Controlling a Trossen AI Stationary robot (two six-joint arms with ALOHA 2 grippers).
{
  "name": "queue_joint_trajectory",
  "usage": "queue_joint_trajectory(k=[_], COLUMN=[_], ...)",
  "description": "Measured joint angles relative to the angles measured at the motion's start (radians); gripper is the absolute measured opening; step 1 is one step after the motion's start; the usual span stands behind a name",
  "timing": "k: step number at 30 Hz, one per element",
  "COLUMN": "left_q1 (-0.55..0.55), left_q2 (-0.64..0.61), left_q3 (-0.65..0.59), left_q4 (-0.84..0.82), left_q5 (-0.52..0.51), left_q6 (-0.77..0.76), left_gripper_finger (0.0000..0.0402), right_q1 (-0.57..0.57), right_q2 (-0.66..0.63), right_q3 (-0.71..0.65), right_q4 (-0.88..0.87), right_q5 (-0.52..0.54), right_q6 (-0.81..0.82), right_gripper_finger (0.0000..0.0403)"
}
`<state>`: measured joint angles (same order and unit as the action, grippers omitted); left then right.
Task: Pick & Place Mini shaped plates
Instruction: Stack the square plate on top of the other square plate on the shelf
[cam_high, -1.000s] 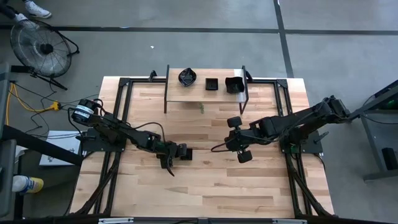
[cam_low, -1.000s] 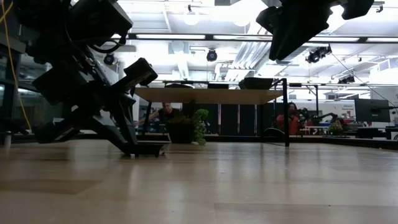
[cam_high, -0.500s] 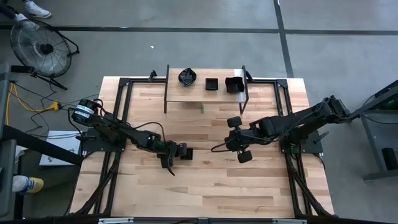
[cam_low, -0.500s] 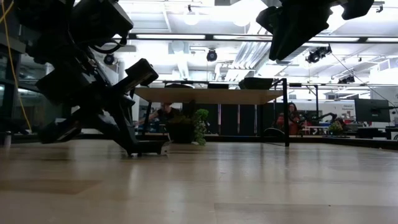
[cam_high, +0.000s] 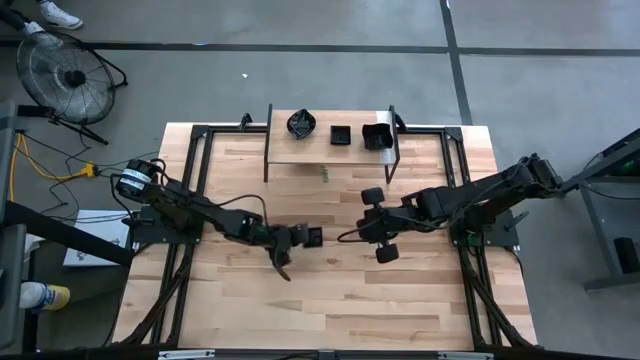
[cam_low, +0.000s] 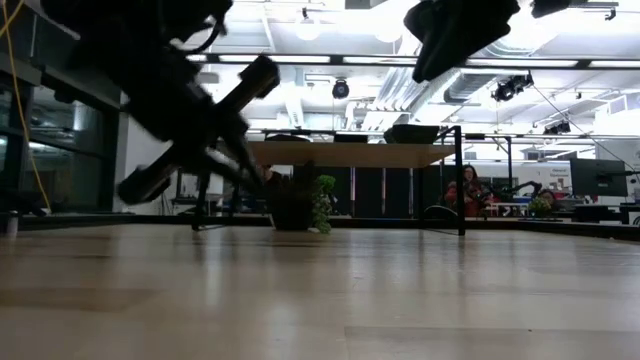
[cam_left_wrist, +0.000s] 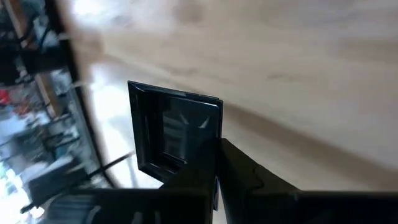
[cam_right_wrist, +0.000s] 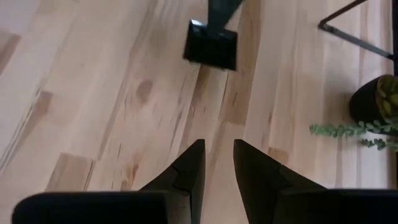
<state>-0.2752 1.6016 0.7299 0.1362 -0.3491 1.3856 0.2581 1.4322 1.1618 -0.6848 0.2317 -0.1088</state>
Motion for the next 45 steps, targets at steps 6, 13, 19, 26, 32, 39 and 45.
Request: queue_joint_trajectory(k=[6, 13, 19, 26, 32, 39, 45], left_q1=[0.0, 0.0, 0.0, 0.0, 0.01, 0.02, 0.02], left_q2=[0.0, -0.001, -0.001, -0.002, -0.002, -0.002, -0.002], left_q3=[0.069, 0.125, 0.144, 0.145, 0.145, 0.166, 0.184], left_q4=[-0.008, -0.008, -0.007, -0.008, -0.004, -0.005, -0.008], left_q5=[-0.101, -0.14, -0.164, -0.167, -0.161, -0.124, -0.11], left_q6=[0.045, 0.086, 0.109, 0.094, 0.024, -0.045, -0.074], left_gripper_finger=[0.0007, 0.0007, 0.0007, 0.0007, 0.0007, 0.0007, 0.0007], right_q1=[0.013, 0.046, 0.078, 0.134, 0.182, 0.178, 0.155], right_q2=[0.0, 0.046, 0.138, 0.204, 0.237, 0.299, 0.325], right_q3=[0.0, 0.0, 0.0, 0.0, 0.0, 0.0, 0.002], right_q4=[0.037, 0.121, 0.193, 0.308, 0.366, 0.404, 0.427], right_q5=[-0.044, -0.029, 0.119, 0.33, 0.375, 0.471, 0.554], right_q6=[-0.003, -0.091, -0.188, -0.312, -0.403, -0.463, -0.476], right_gripper_finger=[0.0079, 0.0094, 0.0149, 0.0199, 0.0195, 0.0178, 0.0166])
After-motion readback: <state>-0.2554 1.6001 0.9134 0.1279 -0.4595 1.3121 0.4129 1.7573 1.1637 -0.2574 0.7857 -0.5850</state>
